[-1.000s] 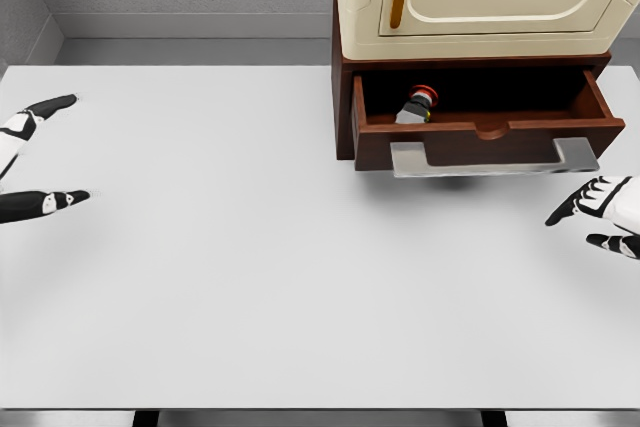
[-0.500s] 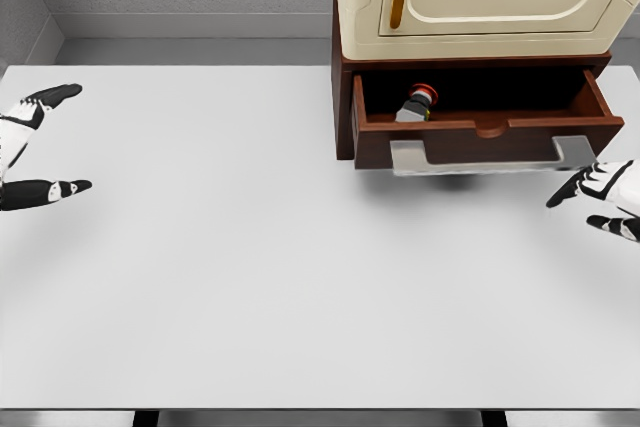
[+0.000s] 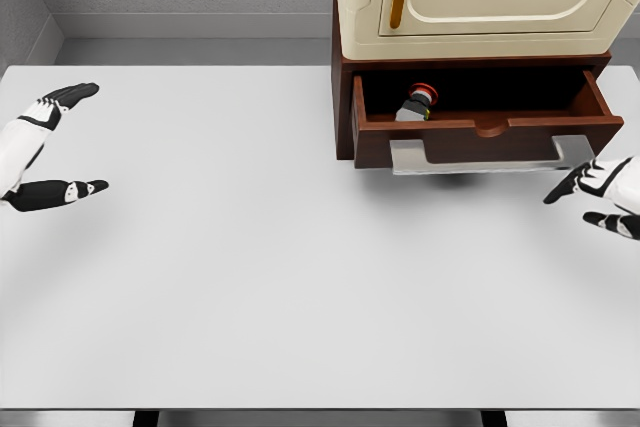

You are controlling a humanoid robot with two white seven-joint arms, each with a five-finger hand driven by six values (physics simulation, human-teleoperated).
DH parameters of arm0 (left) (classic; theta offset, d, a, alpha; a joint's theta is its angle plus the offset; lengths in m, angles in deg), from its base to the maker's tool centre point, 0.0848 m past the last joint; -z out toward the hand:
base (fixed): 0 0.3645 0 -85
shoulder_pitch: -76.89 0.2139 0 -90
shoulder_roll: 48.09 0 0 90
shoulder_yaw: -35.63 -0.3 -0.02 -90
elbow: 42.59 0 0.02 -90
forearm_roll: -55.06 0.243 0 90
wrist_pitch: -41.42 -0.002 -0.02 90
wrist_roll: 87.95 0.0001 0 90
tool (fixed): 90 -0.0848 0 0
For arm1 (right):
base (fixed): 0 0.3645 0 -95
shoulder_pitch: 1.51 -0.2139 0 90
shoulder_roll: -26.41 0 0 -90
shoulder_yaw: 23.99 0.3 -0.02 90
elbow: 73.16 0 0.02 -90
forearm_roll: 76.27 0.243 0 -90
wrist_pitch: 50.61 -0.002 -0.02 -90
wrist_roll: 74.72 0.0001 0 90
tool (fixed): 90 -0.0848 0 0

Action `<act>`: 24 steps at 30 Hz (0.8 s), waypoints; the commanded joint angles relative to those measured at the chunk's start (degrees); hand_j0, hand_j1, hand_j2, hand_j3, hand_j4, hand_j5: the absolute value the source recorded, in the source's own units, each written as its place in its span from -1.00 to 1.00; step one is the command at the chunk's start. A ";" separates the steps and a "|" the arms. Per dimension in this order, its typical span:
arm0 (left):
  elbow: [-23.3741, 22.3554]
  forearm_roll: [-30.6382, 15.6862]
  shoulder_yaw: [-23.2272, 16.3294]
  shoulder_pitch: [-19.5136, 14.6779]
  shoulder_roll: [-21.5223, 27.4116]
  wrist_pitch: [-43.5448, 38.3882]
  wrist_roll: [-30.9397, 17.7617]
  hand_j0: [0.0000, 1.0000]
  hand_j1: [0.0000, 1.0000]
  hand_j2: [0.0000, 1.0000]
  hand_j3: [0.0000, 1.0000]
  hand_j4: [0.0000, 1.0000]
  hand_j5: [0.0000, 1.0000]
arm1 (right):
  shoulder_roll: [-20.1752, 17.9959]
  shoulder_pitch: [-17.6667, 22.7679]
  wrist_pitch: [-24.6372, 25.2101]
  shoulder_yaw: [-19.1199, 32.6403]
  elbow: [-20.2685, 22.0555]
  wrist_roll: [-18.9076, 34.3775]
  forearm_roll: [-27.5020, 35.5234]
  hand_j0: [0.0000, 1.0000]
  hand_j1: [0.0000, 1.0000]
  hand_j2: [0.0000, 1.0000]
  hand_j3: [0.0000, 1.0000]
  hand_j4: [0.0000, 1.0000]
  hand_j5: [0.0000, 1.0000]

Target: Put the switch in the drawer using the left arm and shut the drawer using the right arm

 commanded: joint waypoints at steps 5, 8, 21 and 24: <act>0.13 -0.43 -0.10 0.00 -0.07 -0.09 0.03 1.00 1.00 1.00 1.00 1.00 1.00 | 2.22 -0.44 0.02 -0.16 0.04 0.04 -0.14 0.29 0.29 0.29 0.29 0.29 0.29; 0.13 -0.52 -0.10 0.00 -0.24 -0.09 0.03 1.00 1.00 1.00 1.00 1.00 1.00 | 2.66 -1.32 0.02 -0.16 0.04 0.22 -0.14 0.29 0.29 0.29 0.29 0.29 0.29; 1.45 -0.34 -0.19 0.18 -0.51 -0.09 0.03 1.00 1.00 1.00 1.00 1.00 1.00 | 0.90 -0.97 0.02 -0.60 -6.72 -0.05 -0.31 0.23 0.23 0.23 0.23 0.23 0.23; 1.45 -0.34 -0.19 0.18 -0.77 -0.09 0.03 1.00 1.00 1.00 1.00 1.00 1.00 | 0.90 -0.88 0.02 -0.60 -7.25 -0.22 -0.84 0.23 0.23 0.23 0.23 0.23 0.23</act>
